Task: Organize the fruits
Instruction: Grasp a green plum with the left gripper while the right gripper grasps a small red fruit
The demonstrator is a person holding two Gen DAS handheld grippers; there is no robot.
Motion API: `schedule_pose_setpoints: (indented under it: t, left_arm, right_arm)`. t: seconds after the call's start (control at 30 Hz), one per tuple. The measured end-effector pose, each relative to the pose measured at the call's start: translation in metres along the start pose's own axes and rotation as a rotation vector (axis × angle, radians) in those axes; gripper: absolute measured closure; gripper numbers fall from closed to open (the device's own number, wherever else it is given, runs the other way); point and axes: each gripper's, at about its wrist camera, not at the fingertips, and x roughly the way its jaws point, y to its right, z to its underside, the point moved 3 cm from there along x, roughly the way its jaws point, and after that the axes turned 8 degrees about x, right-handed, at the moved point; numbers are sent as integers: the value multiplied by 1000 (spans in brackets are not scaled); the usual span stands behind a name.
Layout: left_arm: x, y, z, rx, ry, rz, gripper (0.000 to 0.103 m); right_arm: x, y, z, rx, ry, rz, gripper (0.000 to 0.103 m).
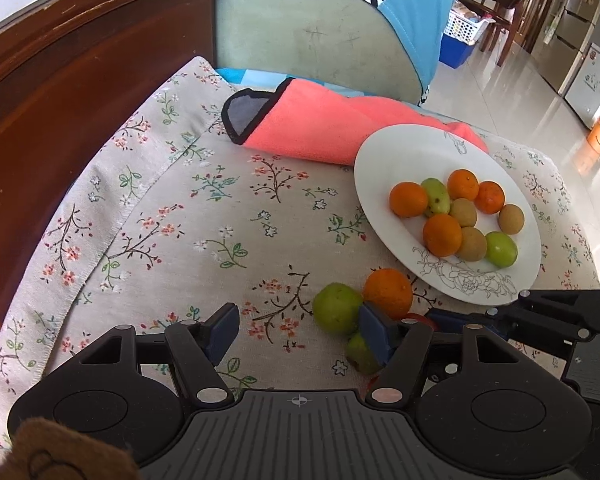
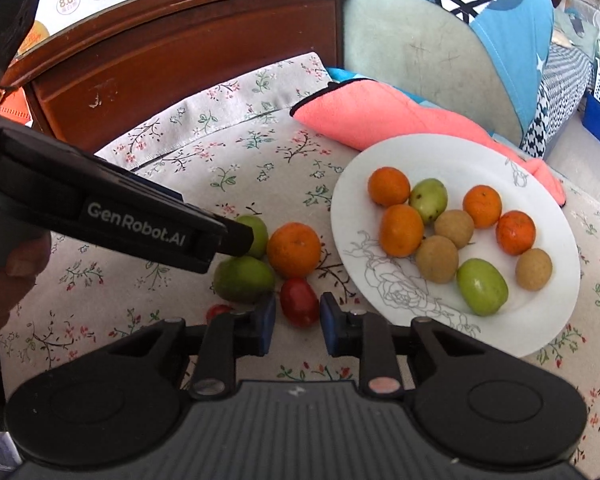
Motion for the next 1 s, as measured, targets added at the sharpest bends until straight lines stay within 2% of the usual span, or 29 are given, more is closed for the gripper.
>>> schedule_pose_setpoints:
  t: [0.1, 0.43, 0.7, 0.87, 1.0]
  left_arm:
    - [0, 2, 0, 6, 1, 24, 37]
    - [4, 19, 0, 47, -9, 109, 34]
    - [9, 4, -5, 22, -22, 31, 38]
    - [11, 12, -4, 93, -17, -5, 38]
    - [17, 15, -5, 104, -17, -21, 38]
  right_arm:
    - [-1, 0, 0, -1, -11, -5, 82]
    - [-15, 5, 9, 4, -68, -11, 83]
    - [-19, 14, 9, 59, -65, 0, 82]
    - [-20, 14, 9, 60, -62, -1, 82]
    - [-20, 14, 10, 64, -60, -2, 82]
